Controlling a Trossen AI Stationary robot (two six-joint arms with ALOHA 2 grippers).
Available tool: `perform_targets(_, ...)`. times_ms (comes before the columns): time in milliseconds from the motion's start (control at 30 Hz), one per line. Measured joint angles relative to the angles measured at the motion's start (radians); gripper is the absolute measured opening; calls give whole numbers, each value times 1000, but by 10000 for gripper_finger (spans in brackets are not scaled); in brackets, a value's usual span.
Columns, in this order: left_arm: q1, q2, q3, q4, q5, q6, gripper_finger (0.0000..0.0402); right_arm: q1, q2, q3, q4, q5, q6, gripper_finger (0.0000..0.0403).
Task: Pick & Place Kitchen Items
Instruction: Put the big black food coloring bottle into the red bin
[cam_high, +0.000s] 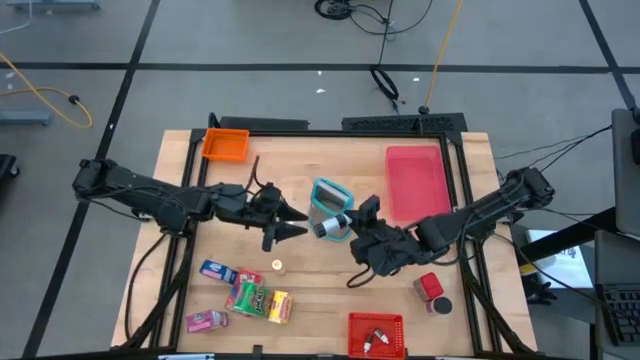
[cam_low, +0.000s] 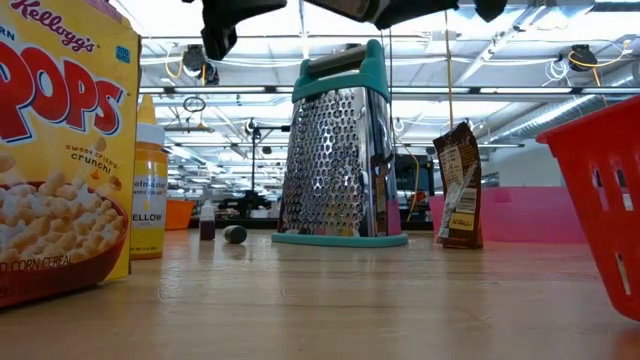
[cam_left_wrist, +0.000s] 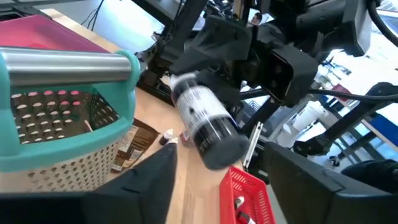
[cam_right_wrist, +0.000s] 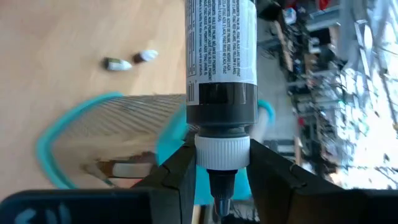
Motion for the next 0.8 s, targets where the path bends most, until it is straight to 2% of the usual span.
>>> perform_targets(133,22,-1,0,-1,6,-16,284,32,0,0,13,-8,-6,107)
perform_targets(267,52,4,0,0,54,-66,303,53,0,0,45,-8,-37,107)
perform_targets(433,80,76,-1,92,168,-144,307,54,0,0,52,-9,-52,107)
perform_targets(600,81,159,1,194,232,-191,308,49,16,-3,59,-10,-73,107)
perform_targets(800,82,214,45,210,262,-211,308,49,15,-21,78,-11,-82,107)
